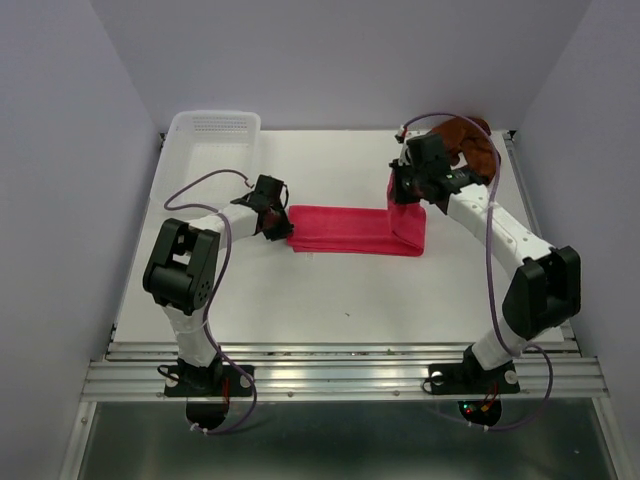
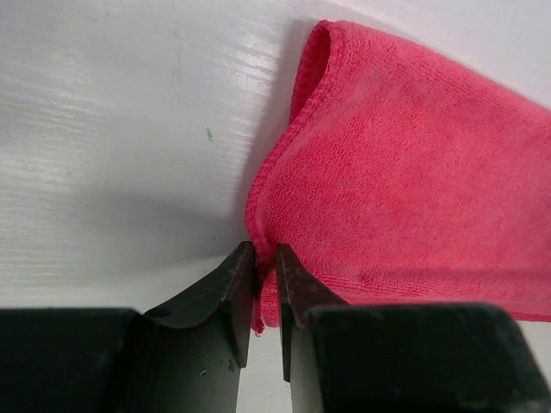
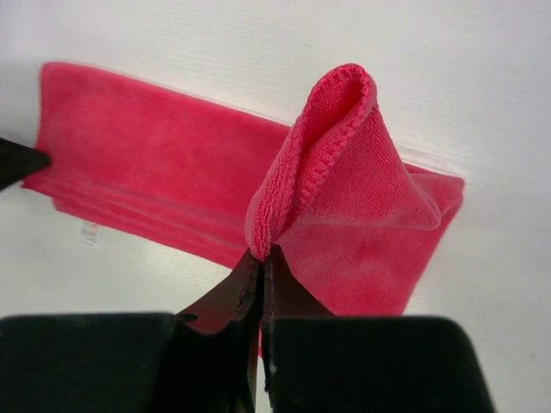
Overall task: Roll the towels
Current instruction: Fold the towel
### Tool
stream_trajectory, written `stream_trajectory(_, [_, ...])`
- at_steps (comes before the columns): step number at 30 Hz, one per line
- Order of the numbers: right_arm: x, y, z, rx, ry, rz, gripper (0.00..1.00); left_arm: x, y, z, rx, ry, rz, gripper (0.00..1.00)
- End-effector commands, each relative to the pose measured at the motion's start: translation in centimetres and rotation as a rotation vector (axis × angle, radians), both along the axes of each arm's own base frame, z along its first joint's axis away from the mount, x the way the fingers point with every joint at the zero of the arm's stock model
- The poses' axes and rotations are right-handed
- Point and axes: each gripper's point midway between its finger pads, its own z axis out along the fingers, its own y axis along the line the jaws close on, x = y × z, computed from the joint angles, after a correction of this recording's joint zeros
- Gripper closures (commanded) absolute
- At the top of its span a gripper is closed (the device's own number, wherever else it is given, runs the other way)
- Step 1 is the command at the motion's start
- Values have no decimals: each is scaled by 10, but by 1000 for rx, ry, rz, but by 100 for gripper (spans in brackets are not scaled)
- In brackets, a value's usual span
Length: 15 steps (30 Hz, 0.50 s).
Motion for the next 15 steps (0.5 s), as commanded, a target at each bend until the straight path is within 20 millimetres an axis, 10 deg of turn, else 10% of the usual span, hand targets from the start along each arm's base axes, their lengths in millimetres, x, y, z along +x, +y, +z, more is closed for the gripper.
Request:
stream_trajectory(1, [22,61,37,136,-98,30,99,-1,-5,7,-12,-27,-25,73])
stream_trajectory(15, [19,195,1,138,-16,241,98,-4,-2,9,-12,-35,-19,73])
